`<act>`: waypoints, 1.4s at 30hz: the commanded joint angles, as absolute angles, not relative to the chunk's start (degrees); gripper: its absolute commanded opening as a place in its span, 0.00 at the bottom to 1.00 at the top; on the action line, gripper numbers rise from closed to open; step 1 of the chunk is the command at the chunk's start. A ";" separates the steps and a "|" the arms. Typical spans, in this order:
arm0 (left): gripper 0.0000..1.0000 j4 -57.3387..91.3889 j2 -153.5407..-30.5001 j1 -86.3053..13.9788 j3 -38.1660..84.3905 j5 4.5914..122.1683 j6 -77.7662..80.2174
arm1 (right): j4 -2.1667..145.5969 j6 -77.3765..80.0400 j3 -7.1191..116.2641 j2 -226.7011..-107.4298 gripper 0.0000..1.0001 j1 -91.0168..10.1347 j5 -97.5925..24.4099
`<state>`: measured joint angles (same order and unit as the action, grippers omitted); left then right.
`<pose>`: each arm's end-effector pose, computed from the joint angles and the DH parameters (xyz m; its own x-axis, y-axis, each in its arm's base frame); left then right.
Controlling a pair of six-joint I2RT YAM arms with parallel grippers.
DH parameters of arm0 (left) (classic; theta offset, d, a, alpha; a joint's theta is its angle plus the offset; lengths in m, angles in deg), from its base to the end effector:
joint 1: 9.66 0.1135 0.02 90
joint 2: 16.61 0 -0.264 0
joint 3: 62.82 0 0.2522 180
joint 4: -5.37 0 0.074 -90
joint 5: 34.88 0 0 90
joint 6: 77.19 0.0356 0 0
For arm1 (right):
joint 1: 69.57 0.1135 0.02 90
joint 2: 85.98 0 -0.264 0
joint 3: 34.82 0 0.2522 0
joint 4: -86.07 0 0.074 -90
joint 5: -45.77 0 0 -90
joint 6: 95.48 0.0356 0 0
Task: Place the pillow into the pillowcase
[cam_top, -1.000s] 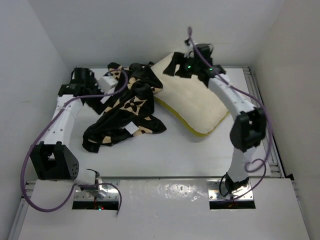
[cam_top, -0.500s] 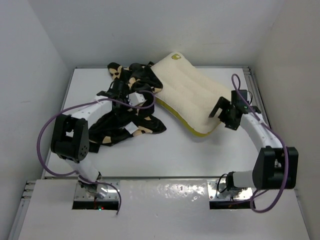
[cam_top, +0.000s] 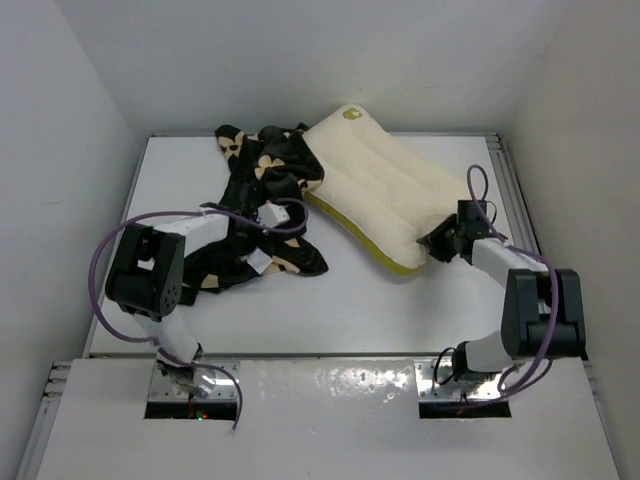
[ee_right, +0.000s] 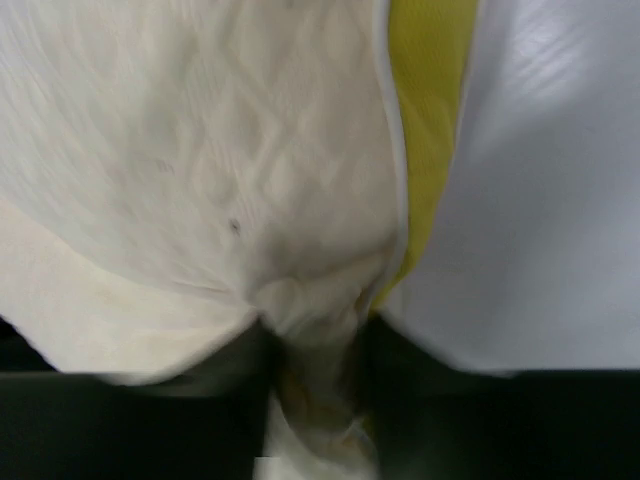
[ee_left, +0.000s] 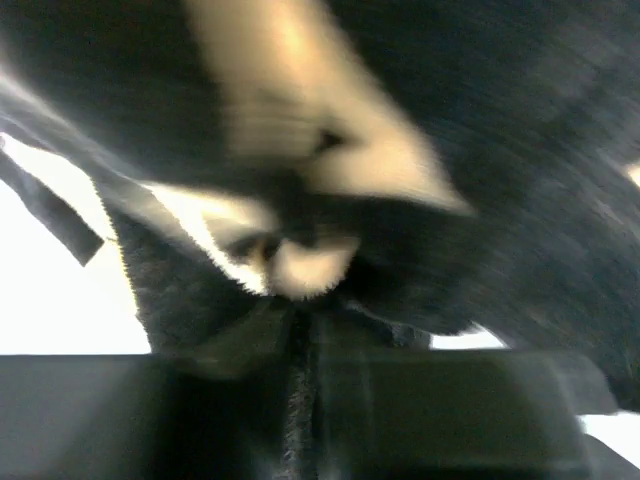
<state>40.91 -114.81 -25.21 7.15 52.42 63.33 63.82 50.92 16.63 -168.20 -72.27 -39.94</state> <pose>0.3167 -0.0864 0.1572 -0.3583 0.9000 -0.2484 0.8245 0.4298 0.3680 0.2667 -0.0099 0.1586 -0.4399 0.8523 -0.2831 0.6658 0.5211 0.5341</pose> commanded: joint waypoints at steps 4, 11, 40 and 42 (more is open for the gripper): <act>0.00 46.45 -117.07 -16.36 24.48 54.76 48.42 | 70.82 57.10 11.14 -165.55 0.00 -81.41 -36.32; 0.00 49.63 -116.28 2.26 32.33 61.54 32.69 | 57.03 35.28 14.25 -153.39 0.00 -99.36 -36.94; 0.00 59.47 -113.12 -0.17 35.23 68.74 38.82 | 69.47 2.29 49.61 -163.33 0.99 -55.43 -69.23; 0.00 59.56 -113.47 -0.17 35.41 68.74 38.91 | 65.94 -8.00 53.34 -166.56 0.99 -51.92 -53.77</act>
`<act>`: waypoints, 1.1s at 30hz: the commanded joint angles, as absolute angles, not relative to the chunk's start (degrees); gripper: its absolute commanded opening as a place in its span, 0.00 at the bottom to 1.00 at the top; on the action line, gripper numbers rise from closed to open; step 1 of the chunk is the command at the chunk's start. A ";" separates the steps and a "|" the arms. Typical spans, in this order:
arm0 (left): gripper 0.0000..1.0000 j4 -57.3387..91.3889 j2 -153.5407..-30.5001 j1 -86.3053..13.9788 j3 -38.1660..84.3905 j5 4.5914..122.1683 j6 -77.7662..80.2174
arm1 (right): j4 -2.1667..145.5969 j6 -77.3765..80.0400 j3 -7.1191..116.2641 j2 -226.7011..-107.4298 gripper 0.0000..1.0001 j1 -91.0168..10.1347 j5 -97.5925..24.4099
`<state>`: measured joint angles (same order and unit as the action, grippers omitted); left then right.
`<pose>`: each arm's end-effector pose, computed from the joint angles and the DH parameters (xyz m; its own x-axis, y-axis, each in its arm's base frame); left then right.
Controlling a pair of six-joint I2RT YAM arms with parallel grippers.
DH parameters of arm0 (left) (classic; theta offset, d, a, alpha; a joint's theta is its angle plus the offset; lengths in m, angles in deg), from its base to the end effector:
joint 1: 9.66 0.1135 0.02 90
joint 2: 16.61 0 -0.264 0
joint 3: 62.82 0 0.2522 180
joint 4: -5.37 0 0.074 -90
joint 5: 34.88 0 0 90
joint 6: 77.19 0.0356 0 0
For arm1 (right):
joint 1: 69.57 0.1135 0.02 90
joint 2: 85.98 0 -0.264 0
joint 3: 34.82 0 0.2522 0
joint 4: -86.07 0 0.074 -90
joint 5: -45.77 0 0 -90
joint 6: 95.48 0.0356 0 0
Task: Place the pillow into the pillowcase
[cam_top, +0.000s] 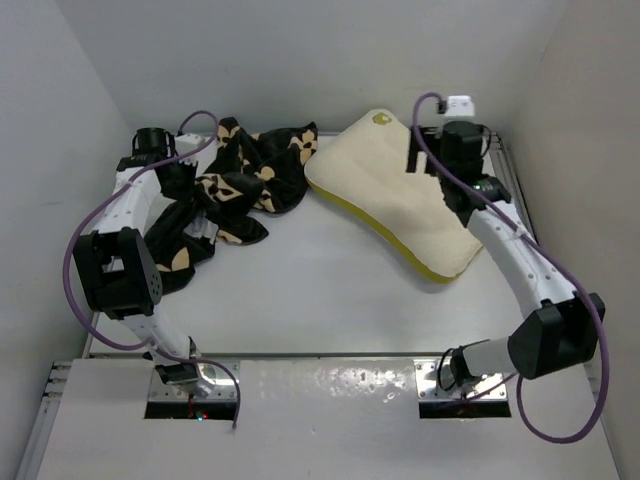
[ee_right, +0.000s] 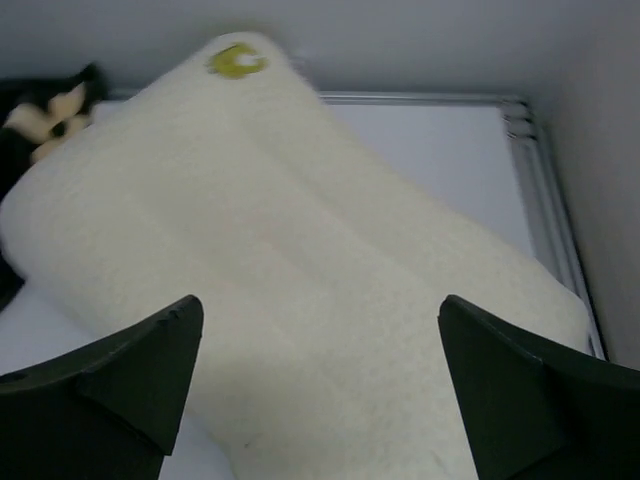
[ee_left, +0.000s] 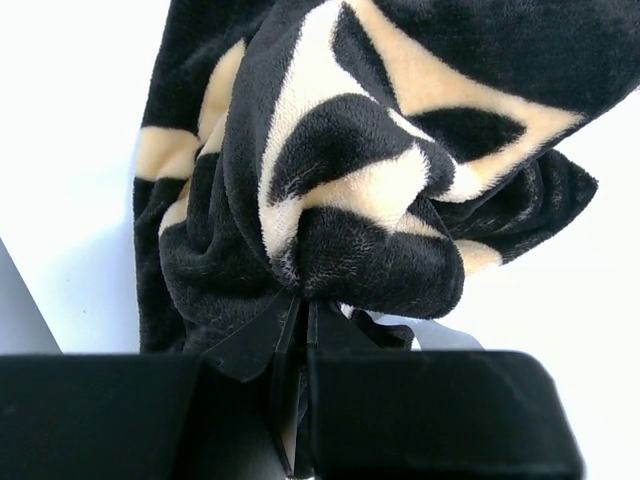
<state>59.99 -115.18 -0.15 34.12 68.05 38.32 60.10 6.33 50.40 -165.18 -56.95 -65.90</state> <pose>0.3680 0.0536 0.2770 -0.7566 0.2988 -0.5815 0.3185 0.9452 0.0714 0.3171 0.0575 0.3627 -0.2981 0.1282 -0.9459 0.2009 0.9772 0.0691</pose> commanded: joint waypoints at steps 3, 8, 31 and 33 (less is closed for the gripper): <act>0.00 59.12 -114.08 -0.08 35.93 68.22 38.91 | 50.69 -14.35 69.78 -183.93 0.93 -48.65 -53.01; 0.00 59.65 -113.65 0.09 36.02 68.48 38.64 | 44.16 -13.57 77.39 -200.58 0.99 -44.35 -53.81; 0.00 58.94 -115.67 0.44 37.60 69.18 37.42 | 56.32 -21.38 53.66 -183.49 0.00 -37.92 -38.56; 0.00 58.16 -116.19 0.27 38.04 69.18 37.15 | 52.21 -23.05 49.70 -177.86 0.00 -38.10 -28.83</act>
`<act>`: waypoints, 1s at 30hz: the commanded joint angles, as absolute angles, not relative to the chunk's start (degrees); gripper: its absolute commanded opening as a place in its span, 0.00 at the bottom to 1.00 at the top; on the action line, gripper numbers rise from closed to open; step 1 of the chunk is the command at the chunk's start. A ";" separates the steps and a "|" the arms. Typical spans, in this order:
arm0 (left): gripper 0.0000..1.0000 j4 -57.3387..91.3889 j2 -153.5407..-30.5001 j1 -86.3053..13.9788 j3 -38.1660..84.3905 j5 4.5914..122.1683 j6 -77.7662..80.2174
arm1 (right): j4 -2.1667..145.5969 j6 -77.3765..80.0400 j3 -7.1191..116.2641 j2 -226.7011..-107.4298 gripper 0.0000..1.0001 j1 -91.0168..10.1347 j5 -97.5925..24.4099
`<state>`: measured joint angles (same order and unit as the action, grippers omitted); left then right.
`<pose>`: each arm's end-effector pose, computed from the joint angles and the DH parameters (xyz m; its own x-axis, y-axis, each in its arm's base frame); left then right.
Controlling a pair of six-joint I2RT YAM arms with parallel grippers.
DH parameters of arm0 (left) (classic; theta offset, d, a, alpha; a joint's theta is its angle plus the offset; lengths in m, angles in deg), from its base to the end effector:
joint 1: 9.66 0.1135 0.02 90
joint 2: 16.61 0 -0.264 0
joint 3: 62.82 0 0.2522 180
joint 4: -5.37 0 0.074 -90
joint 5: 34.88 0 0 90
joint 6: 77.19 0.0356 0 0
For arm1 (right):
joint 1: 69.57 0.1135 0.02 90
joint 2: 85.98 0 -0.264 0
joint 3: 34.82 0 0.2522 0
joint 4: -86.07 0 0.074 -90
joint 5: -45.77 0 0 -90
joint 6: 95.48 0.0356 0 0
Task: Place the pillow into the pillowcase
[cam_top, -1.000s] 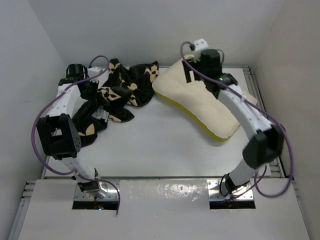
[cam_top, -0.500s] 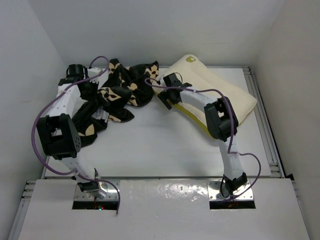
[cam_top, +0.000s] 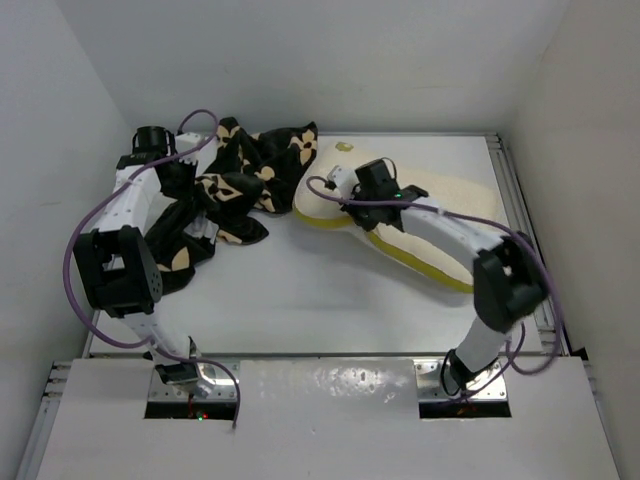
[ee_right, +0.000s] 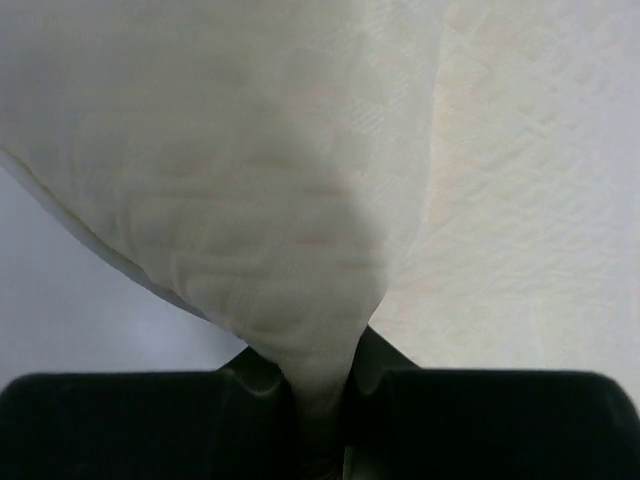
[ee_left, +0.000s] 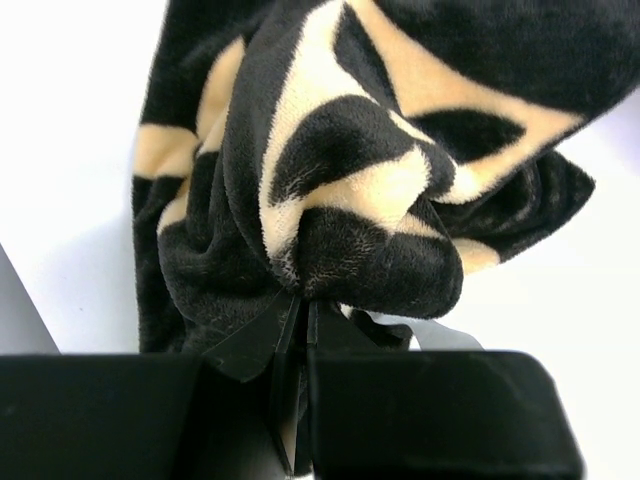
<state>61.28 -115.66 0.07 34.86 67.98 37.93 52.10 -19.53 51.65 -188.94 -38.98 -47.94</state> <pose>0.3684 0.0551 0.2767 -0.7704 0.2878 -0.5689 0.3102 0.9488 0.0599 0.3376 0.1969 0.2147 -0.5293 -0.5943 -0.6055 -0.6194 0.7584 -0.2030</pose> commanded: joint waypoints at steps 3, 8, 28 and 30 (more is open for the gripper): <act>0.00 57.19 -116.98 0.09 39.18 69.18 36.71 | 40.89 -26.55 47.32 -171.25 0.00 -36.61 -21.77; 0.00 56.92 -118.57 -1.13 42.08 68.83 36.27 | 21.98 -27.20 48.02 -173.33 0.33 -30.47 -17.88; 0.00 63.68 -121.82 -9.76 61.74 76.64 33.64 | 53.74 1.11 88.62 -203.30 0.99 -40.75 -17.25; 0.00 64.13 -120.68 -7.12 62.21 77.18 33.55 | 61.19 2.68 86.27 -202.71 0.99 -38.73 -19.95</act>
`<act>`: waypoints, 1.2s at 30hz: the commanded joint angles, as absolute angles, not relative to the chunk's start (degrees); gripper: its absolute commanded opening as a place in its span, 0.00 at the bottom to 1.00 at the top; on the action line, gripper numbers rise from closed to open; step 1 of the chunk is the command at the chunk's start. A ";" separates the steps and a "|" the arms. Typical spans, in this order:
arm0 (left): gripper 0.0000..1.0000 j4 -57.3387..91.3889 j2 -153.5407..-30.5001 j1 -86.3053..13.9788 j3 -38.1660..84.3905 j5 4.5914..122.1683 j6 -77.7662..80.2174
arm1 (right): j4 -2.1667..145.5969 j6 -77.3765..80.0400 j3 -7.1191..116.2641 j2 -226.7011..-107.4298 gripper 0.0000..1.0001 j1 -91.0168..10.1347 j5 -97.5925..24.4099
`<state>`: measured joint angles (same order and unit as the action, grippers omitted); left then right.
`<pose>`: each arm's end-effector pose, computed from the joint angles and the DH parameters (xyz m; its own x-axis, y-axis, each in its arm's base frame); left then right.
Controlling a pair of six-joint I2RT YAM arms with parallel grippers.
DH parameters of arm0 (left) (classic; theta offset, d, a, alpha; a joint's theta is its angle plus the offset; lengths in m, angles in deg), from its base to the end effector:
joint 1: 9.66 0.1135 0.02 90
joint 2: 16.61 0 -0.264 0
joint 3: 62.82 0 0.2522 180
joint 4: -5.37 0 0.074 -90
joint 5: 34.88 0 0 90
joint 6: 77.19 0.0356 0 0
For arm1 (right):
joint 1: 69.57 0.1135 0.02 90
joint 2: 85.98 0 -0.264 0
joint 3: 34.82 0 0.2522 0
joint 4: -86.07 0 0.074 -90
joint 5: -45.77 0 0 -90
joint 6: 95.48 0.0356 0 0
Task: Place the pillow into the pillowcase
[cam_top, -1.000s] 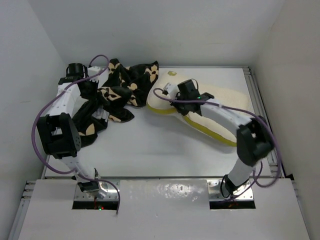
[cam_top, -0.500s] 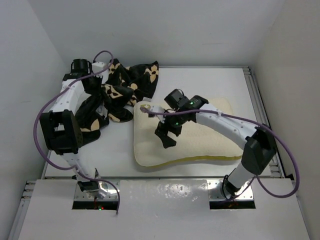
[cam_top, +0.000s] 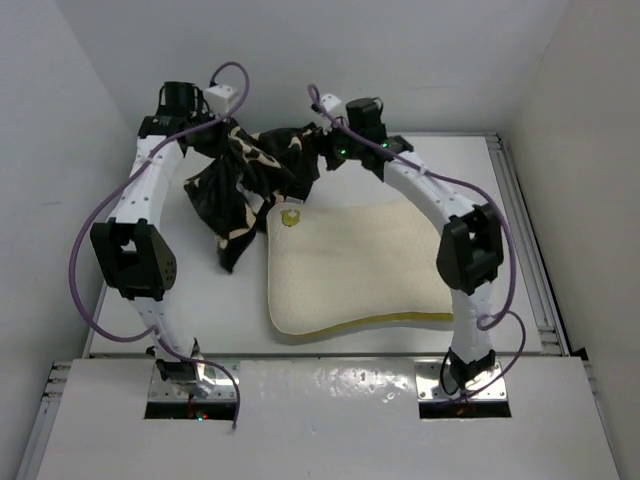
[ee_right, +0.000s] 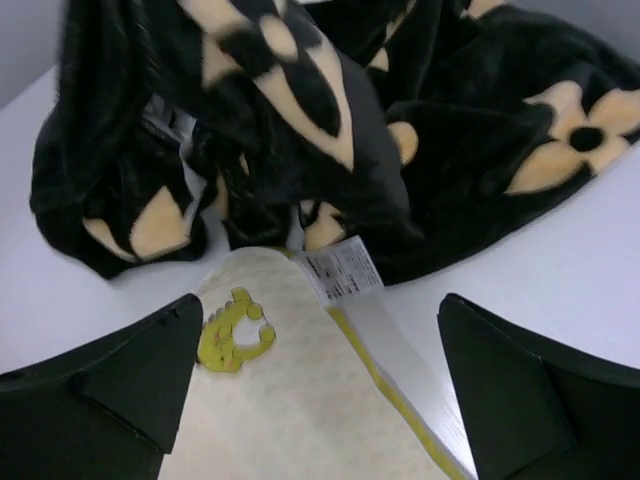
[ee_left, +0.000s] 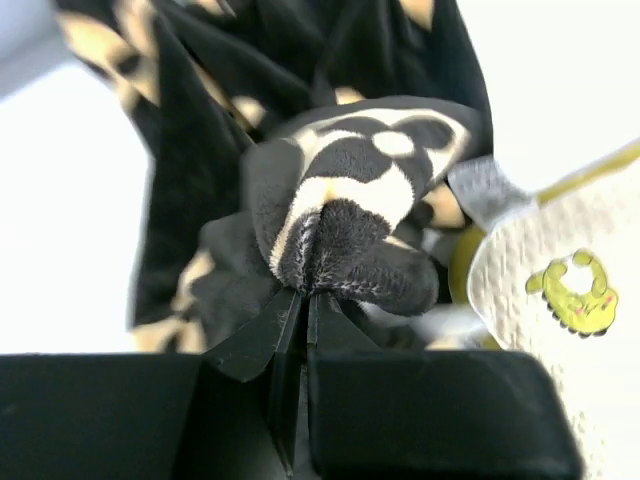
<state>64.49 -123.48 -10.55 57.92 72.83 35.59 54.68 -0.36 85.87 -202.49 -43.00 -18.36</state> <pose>0.4172 -0.0173 0.3500 -0.5661 0.3777 -0.7327 0.4860 0.8709 0.0734 0.4256 0.2302 0.3196 -0.4742 -0.1474 -0.8680 -0.7100 0.6469 0.2781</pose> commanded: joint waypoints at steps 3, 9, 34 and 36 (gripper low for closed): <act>0.00 65.18 -118.31 -5.80 60.11 77.88 35.74 | 79.30 6.02 78.00 -201.91 0.99 -34.95 -24.18; 0.00 65.10 -116.28 -6.59 53.00 79.99 37.24 | 84.79 18.94 87.12 -214.28 0.99 -31.87 -32.28; 0.00 75.30 -111.89 -2.10 35.86 66.65 60.51 | 88.73 19.23 95.57 -222.22 0.00 -37.31 -52.52; 0.00 74.15 -111.54 -2.63 31.65 62.96 61.84 | 90.84 16.59 93.74 -221.34 0.00 -37.23 -47.42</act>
<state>69.67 -114.61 -3.73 36.37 76.53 54.78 84.89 20.12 93.52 -226.23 -32.88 -45.20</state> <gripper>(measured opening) 0.015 0.009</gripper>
